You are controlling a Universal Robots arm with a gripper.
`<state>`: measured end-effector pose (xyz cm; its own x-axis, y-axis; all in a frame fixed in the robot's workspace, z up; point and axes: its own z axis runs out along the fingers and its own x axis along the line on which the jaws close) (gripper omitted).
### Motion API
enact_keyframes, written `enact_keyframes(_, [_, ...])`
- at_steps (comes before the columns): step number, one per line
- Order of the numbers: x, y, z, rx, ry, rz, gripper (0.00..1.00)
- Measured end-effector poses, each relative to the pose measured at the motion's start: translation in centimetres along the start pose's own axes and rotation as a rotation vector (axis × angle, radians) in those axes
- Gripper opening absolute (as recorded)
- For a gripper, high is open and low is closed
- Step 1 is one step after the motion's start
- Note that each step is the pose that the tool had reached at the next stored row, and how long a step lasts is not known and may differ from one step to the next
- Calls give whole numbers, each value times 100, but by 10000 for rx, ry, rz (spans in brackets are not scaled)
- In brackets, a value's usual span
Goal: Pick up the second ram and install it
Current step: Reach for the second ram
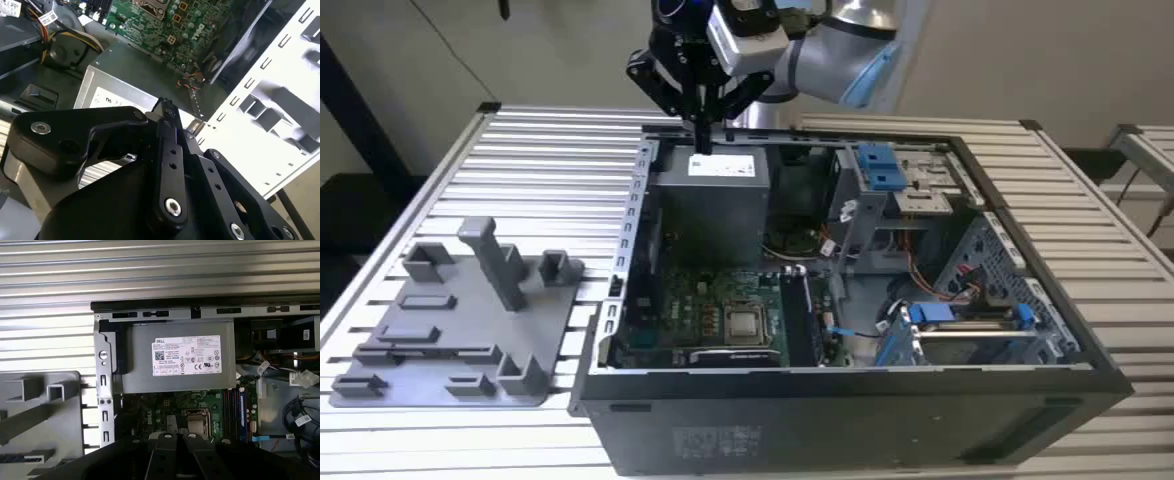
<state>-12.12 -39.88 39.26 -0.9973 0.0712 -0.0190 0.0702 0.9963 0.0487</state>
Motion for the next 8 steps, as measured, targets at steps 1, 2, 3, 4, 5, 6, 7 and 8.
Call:
enact_keyframes(1, [0,0,0,0,1,0,11])
enact_keyframes(2, [0,0,0,0,0,0,11])
enact_keyframes(3, [0,0,0,0,0,0,11])
enact_keyframes(4, [0,0,0,0,0,0,11])
enact_keyframes(5, [2,0,0,0,1,0,11])
enact_keyframes(6, [5,0,0,0,0,1,11])
enact_keyframes(7, [10,-1,-1,1,1,1,11])
enact_keyframes(8, [14,-1,-1,0,1,1,11])
